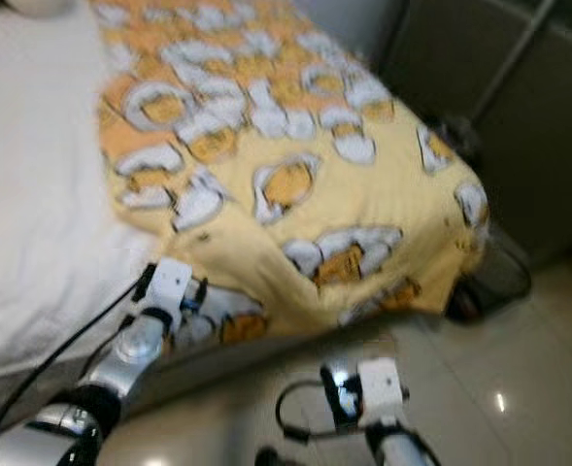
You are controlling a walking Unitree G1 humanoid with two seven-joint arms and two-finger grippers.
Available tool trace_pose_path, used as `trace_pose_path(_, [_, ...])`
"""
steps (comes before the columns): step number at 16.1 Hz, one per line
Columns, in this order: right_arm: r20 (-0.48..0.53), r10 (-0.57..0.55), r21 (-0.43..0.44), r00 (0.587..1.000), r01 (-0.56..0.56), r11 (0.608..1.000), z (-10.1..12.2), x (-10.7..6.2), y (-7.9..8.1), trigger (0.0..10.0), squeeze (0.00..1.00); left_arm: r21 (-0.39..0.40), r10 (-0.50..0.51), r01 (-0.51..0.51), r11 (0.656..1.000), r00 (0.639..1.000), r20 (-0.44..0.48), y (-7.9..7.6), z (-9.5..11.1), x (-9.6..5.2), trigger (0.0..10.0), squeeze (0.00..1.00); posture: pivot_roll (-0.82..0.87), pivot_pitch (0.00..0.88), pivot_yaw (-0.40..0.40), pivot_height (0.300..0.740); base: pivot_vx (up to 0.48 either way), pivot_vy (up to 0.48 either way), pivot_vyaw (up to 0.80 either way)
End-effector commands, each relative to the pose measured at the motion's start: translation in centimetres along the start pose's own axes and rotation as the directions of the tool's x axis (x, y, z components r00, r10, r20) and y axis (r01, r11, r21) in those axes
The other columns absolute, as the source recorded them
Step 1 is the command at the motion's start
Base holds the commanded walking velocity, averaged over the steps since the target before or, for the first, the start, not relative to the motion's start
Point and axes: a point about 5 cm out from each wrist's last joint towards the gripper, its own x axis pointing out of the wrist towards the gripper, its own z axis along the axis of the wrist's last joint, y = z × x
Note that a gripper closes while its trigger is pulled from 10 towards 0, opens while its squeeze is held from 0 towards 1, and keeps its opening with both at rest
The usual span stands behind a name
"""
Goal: Clean up the room
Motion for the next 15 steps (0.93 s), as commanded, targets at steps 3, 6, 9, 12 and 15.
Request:
trace_pose_path(3, [-0.003,0.027,-0.065,1.0,-0.027,0.998,0.2,-1.5,0.0,10.0,0.0,0.149,0.113,-0.118,0.982,0.993,0.039,0.2,-1.2,-1.1,10.0,0.0,-0.05,0.294,-0.155,0.74,0.0,0.0,0.0])
trace_pose_path(6, [-0.033,0.034,-0.074,0.999,-0.036,0.997,-0.2,-2.6,-0.2,10.0,0.0,0.136,0.227,-0.226,0.965,0.974,0.012,0.9,-2.3,-1.8,10.0,0.0,-0.06,0.306,-0.17,0.74,0.0,0.0,0.0])
trace_pose_path(9, [-0.051,0.035,-0.079,0.998,-0.039,0.996,-0.5,-3.1,-0.3,10.0,0.0,0.071,0.223,-0.221,0.973,0.974,-0.03,0.6,-2.8,-2.1,10.0,0.0,-0.06,0.311,-0.178,0.74,0.0,0.0,0.0])
trace_pose_path(12, [-0.064,0.042,-0.078,0.997,-0.047,0.996,-0.4,-3.2,-0.1,10.0,0.0,0.02,0.144,-0.143,0.99,0.986,-0.087,-0.8,-3.3,-2.2,10.0,0.0,-0.06,0.314,-0.181,0.74,0.0,0.0,0.0])
trace_pose_path(15, [-0.076,0.037,-0.078,0.996,-0.043,0.996,-0.5,-3.4,-0.3,10.0,0.0,-0.038,0.13,-0.139,0.99,0.977,-0.168,-0.4,-3.8,-2.0,3.5,0.0,-0.07,0.32,-0.185,0.74,0.0,0.0,0.0])
